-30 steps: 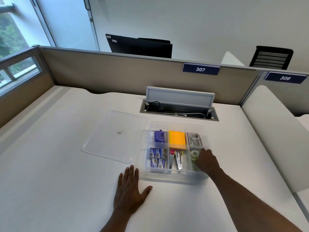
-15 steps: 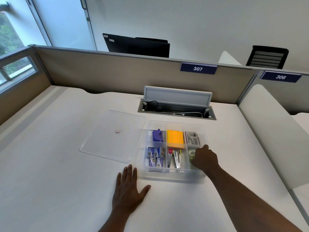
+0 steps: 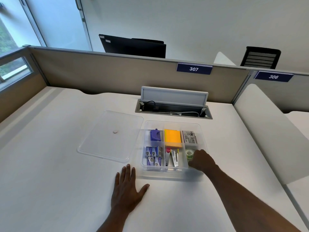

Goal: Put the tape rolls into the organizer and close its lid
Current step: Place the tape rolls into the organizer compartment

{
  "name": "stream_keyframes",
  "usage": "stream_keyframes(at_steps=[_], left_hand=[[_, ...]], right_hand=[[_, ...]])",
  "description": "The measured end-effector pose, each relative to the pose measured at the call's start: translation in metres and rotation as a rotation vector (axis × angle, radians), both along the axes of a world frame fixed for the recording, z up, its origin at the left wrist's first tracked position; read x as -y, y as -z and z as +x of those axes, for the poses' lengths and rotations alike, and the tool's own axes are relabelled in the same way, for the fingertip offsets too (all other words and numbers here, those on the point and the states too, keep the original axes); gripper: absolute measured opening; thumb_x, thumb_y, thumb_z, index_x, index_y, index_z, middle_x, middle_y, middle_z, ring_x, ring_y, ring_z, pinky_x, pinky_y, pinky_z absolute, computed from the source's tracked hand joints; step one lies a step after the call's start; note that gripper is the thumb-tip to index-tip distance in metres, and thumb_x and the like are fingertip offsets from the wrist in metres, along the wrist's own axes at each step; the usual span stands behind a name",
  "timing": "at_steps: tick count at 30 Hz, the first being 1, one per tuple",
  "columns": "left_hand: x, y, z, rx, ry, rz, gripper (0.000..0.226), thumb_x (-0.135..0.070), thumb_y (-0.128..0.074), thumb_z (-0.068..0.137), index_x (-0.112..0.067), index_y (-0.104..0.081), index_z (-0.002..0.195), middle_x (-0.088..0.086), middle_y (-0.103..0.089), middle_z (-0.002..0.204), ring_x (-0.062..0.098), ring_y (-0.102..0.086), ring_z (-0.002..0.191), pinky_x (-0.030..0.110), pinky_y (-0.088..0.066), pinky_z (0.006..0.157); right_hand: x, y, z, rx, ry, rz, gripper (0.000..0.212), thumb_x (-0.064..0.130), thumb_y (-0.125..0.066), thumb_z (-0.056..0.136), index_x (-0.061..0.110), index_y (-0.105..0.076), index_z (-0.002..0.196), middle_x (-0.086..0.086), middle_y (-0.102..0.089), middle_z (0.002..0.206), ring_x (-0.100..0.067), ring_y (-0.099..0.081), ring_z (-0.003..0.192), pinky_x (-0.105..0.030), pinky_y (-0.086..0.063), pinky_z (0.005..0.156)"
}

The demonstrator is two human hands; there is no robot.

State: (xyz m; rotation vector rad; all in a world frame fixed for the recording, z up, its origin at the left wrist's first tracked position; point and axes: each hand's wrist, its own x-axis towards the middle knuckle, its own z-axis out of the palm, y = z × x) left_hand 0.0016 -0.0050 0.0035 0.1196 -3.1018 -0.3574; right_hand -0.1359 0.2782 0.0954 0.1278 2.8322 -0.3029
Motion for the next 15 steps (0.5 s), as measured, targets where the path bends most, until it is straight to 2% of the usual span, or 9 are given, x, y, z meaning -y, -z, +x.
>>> stream_keyframes(at_steps=[2, 6, 9, 12, 15], left_hand=[[0.0003, 0.0000, 0.0002, 0.003, 0.000, 0.001, 0.093, -0.079, -0.024, 0.081, -0.011, -0.031, 0.145, 0.013, -0.023, 0.156, 0.028, -0.018, 0.145, 0.045, -0.011, 0.118], [0.0004, -0.0012, 0.0000, 0.012, 0.005, -0.003, 0.093, -0.079, -0.024, 0.081, -0.010, -0.033, 0.144, 0.014, -0.026, 0.155, 0.029, -0.021, 0.144, 0.042, -0.005, 0.116], [0.0005, 0.0002, -0.0004, 0.009, 0.003, -0.002, 0.093, -0.078, -0.025, 0.081, -0.010, -0.035, 0.143, 0.014, -0.027, 0.154, 0.029, -0.022, 0.143, 0.044, -0.009, 0.116], [0.0010, 0.0023, -0.0004, 0.019, -0.001, -0.003, 0.093, -0.079, -0.024, 0.081, -0.011, -0.032, 0.144, 0.013, -0.024, 0.156, 0.028, -0.019, 0.144, 0.046, -0.014, 0.118], [-0.0008, 0.0006, -0.0002, 0.026, 0.003, 0.000, 0.093, -0.079, -0.023, 0.081, -0.012, -0.031, 0.145, 0.012, -0.023, 0.156, 0.028, -0.018, 0.145, 0.044, -0.010, 0.118]], right_hand=[[0.0005, 0.0009, 0.0005, 0.011, 0.014, -0.031, 0.048, 0.032, -0.070, 0.072, 0.002, -0.060, 0.109, -0.018, -0.065, 0.112, -0.033, -0.065, 0.101, -0.033, -0.053, 0.082], [-0.0003, 0.0032, 0.0001, 0.043, 0.028, -0.074, 0.051, 0.032, -0.071, 0.074, 0.000, -0.058, 0.112, -0.018, -0.067, 0.114, -0.032, -0.064, 0.104, -0.029, -0.050, 0.080], [-0.0005, 0.0035, 0.0004, 0.045, 0.031, -0.104, 0.056, 0.037, -0.073, 0.073, 0.001, -0.057, 0.113, -0.018, -0.066, 0.116, -0.031, -0.064, 0.106, -0.028, -0.049, 0.082], [-0.0007, 0.0029, -0.0012, 0.000, 0.053, -0.124, 0.053, 0.036, -0.073, 0.076, 0.001, -0.057, 0.113, -0.019, -0.067, 0.115, -0.033, -0.064, 0.105, -0.030, -0.050, 0.082], [0.0007, -0.0007, -0.0043, -0.055, 0.077, -0.121, 0.043, 0.029, -0.065, 0.082, 0.001, -0.052, 0.114, -0.021, -0.065, 0.115, -0.036, -0.063, 0.105, -0.036, -0.051, 0.084]])
